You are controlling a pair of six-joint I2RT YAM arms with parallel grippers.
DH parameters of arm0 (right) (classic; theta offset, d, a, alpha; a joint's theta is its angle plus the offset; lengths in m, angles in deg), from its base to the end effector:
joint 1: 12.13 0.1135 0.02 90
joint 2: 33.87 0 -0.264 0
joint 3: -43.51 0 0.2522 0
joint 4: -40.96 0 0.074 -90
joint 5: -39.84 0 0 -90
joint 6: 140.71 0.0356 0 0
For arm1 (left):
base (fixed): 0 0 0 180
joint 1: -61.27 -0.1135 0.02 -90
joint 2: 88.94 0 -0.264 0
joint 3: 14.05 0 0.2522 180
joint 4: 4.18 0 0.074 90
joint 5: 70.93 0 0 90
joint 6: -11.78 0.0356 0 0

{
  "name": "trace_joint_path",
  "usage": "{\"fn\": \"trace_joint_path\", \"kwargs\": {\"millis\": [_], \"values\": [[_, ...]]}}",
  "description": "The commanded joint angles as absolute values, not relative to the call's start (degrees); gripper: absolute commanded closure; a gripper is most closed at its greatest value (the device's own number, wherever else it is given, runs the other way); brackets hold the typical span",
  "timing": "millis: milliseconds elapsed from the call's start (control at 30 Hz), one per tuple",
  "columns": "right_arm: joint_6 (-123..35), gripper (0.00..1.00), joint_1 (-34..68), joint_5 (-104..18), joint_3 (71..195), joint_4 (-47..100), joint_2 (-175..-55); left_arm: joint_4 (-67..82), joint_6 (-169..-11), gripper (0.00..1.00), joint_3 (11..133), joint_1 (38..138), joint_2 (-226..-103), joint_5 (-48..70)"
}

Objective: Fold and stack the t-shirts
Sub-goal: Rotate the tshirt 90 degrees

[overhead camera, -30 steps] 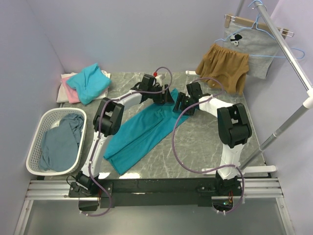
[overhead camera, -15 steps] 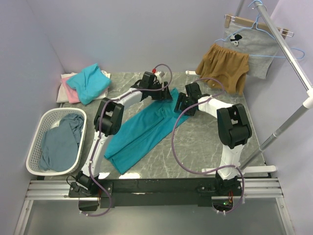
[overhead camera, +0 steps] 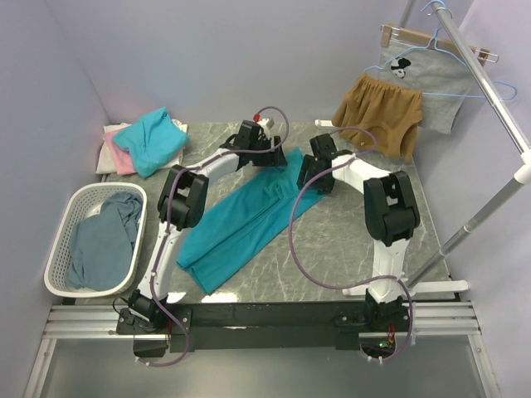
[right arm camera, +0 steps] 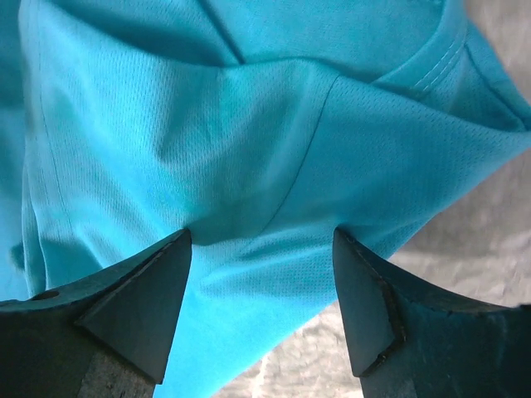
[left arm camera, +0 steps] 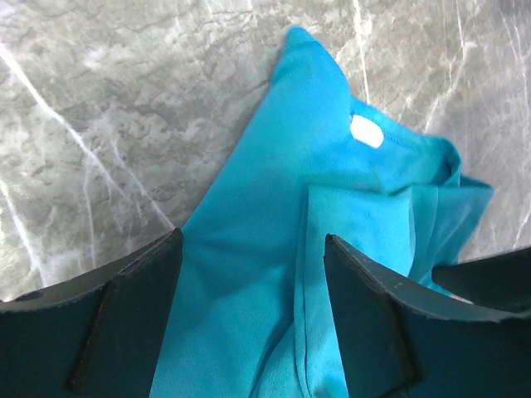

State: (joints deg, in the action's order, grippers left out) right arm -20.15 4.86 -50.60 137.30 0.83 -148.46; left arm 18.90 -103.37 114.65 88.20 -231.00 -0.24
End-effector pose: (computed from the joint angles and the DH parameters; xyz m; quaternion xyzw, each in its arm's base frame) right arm 0.4007 0.1221 0.1682 0.1153 0.9611 0.0978 0.2312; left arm 0.4941 -0.2642 0.1536 0.0892 0.8788 -0.3295 0.3334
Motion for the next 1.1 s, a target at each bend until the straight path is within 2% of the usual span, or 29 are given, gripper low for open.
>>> {"fn": "trace_joint_path", "kwargs": {"millis": [0,333,500,667,767,900,1067], "values": [[-21.4,0.25,4.6,-53.6,147.1,-7.8,-153.8,18.0,-103.8,0.25,110.5,87.9,-226.1,4.2],[-25.9,0.24,4.6,-50.3,171.6,-16.7,-167.5,11.5,-113.5,0.26,88.2,88.0,-212.4,15.7],[-29.3,0.23,4.6,-43.9,184.7,-18.5,-173.7,10.0,-116.1,0.25,77.3,88.2,-202.8,18.9],[-31.3,0.19,3.0,-31.4,182.2,-6.2,-170.6,11.3,-117.9,0.25,71.3,88.4,-195.6,20.2],[-31.4,0.16,1.5,-28.5,181.7,-2.1,-167.1,12.5,-118.9,0.25,68.4,89.4,-191.7,22.7],[-32.9,0.14,1.0,-28.4,169.3,7.5,-157.0,12.8,-119.1,0.23,66.4,89.5,-187.0,24.4],[-31.9,0.13,1.5,-30.0,156.1,7.0,-146.0,20.6,-118.1,0.25,69.4,89.7,-186.2,28.9]]}}
